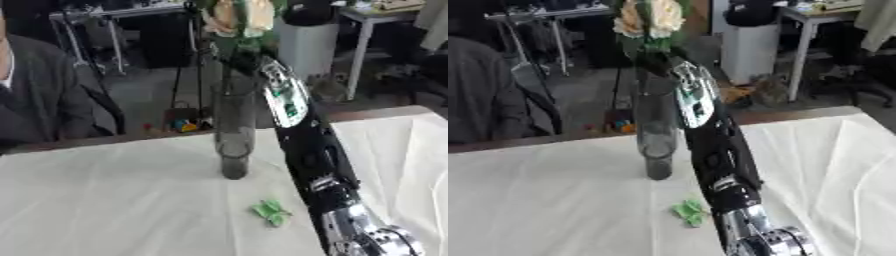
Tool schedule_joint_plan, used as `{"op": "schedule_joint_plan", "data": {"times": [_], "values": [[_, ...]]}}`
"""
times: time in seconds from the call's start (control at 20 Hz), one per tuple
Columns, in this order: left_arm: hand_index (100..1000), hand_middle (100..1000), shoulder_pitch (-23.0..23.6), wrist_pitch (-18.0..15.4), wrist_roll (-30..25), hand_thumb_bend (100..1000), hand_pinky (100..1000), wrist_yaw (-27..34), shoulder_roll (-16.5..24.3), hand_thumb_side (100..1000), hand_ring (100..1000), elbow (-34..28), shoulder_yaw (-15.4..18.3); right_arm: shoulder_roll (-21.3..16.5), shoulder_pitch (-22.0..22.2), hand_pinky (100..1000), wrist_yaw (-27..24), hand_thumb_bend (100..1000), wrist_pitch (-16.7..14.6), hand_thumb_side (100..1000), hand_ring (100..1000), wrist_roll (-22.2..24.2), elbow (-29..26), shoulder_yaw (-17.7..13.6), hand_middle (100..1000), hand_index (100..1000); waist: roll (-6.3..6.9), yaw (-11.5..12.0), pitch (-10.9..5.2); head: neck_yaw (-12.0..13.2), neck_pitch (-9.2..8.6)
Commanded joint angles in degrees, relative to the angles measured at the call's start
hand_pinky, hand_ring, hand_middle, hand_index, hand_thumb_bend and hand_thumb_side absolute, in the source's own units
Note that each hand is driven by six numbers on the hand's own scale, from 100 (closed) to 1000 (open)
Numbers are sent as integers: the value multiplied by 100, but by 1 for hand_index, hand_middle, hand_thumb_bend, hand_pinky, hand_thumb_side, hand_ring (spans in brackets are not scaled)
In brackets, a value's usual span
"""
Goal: Arrange flowers into the vase.
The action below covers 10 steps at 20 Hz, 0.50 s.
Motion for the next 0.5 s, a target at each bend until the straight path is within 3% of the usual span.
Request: {"op": "schedule_joint_plan", "data": {"times": [0.05,0.5], "values": [[765,621,-43,-18,-11,611,760,-29,117,943,711,-77,74,-154,-175,778,203,161,-41,854,788,114,-57,26,819,575,-1,-2,-59,-8,16],[765,621,-41,-15,-18,610,761,-30,125,943,711,-71,74,-212,-329,789,441,153,-94,878,790,249,-33,26,822,571,-21,-6,-63,-33,32]]}}
